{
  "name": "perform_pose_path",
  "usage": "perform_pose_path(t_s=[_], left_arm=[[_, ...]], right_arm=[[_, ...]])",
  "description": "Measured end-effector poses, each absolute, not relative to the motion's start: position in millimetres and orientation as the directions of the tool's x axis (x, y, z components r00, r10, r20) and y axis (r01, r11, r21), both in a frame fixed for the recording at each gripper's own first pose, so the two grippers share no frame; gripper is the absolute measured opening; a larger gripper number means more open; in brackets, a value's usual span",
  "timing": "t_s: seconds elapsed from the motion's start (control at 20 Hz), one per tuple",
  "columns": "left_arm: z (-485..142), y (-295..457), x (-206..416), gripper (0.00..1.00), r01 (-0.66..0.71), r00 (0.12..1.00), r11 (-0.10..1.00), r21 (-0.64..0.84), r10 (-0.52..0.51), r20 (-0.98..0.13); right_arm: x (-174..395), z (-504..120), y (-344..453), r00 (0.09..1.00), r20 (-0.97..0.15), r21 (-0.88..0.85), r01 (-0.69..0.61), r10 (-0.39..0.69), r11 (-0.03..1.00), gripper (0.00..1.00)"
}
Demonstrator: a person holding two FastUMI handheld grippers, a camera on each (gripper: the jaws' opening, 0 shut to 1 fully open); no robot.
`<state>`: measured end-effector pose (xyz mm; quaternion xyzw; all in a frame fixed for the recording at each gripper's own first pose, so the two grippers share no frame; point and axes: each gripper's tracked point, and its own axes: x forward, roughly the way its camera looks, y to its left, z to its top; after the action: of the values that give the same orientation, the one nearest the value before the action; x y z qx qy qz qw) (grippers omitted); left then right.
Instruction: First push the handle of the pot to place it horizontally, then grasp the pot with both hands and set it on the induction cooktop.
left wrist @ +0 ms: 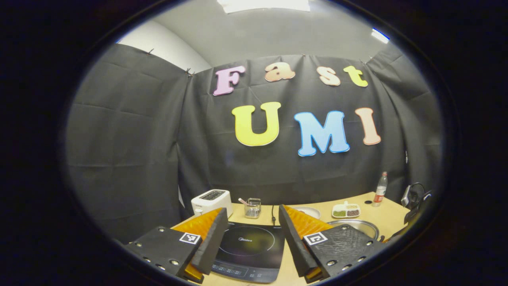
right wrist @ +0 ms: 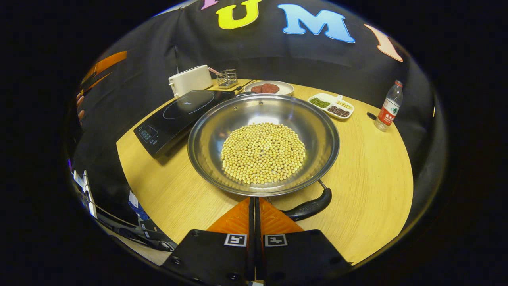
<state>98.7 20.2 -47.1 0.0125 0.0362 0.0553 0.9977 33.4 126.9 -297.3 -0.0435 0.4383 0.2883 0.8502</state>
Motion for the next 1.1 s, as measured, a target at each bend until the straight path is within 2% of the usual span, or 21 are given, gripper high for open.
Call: perform_pose_path(t_s=[0.15,0.2,0.3,0.35,0.4,0.45,0.5,0.6,0.65,0.7,0.85,1.05,1.1], left_arm=[[-47.1,10.6,103.9,0.76,-0.096,0.993,0.995,0.034,0.099,-0.071],[-46.9,7.5,106.4,0.79,-0.093,0.993,0.995,0.034,0.095,-0.071],[-46.9,1.1,110.5,0.76,-0.085,0.993,0.996,0.035,0.087,-0.073],[-47.2,-1.9,112.6,0.79,-0.081,0.994,0.996,0.038,0.084,-0.074],[-47.4,-5.4,112.8,0.76,-0.077,0.994,0.996,0.041,0.08,-0.073],[-46.3,-8.5,115.0,0.79,-0.074,0.994,0.996,0.043,0.077,-0.073],[-46.4,-12.6,116.5,0.76,-0.071,0.995,0.997,0.044,0.074,-0.073],[-47.1,-18.7,119.4,0.79,-0.066,0.995,0.997,0.044,0.069,-0.075],[-49.0,-21.1,120.2,0.76,-0.064,0.995,0.997,0.044,0.068,-0.078],[-50.1,-24.1,120.5,0.79,-0.063,0.995,0.997,0.044,0.066,-0.081],[-54.4,-30.2,122.0,0.76,-0.064,0.994,0.997,0.045,0.068,-0.09],[-56.8,-33.6,121.5,0.79,-0.078,0.992,0.996,0.044,0.082,-0.099],[-55.6,-33.8,121.1,0.76,-0.082,0.991,0.996,0.046,0.086,-0.099]], right_arm=[[41.2,-298.9,115.8,0.457,-0.772,0.178,-0.512,0.442,0.84,0.02],[43.3,-299.5,111.7,0.46,-0.772,0.178,-0.506,0.438,0.844,0.02],[49.4,-300.6,104.0,0.468,-0.772,0.178,-0.491,0.431,0.852,0.02],[52.1,-300.6,100.4,0.471,-0.772,0.18,-0.484,0.428,0.856,0.02],[54.2,-301.6,96.6,0.473,-0.772,0.182,-0.477,0.426,0.86,0.02],[57.2,-301.8,93.2,0.475,-0.771,0.184,-0.471,0.423,0.863,0.02],[59.7,-302.5,90.2,0.478,-0.771,0.184,-0.464,0.42,0.866,0.02],[65.3,-303.1,84.4,0.484,-0.771,0.184,-0.453,0.414,0.872,0.02],[67.8,-304.0,81.8,0.485,-0.771,0.184,-0.45,0.413,0.874,0.02],[68.8,-304.4,79.6,0.487,-0.77,0.185,-0.448,0.412,0.875,0.02],[73.8,-306.3,74.3,0.488,-0.768,0.198,-0.437,0.416,0.878,0.0],[81.8,-309.9,65.2,0.488,-0.769,0.205,-0.423,0.412,0.883,0.02],[83.5,-312.0,62.8,0.487,-0.772,0.205,-0.419,0.41,0.884,0.02]])
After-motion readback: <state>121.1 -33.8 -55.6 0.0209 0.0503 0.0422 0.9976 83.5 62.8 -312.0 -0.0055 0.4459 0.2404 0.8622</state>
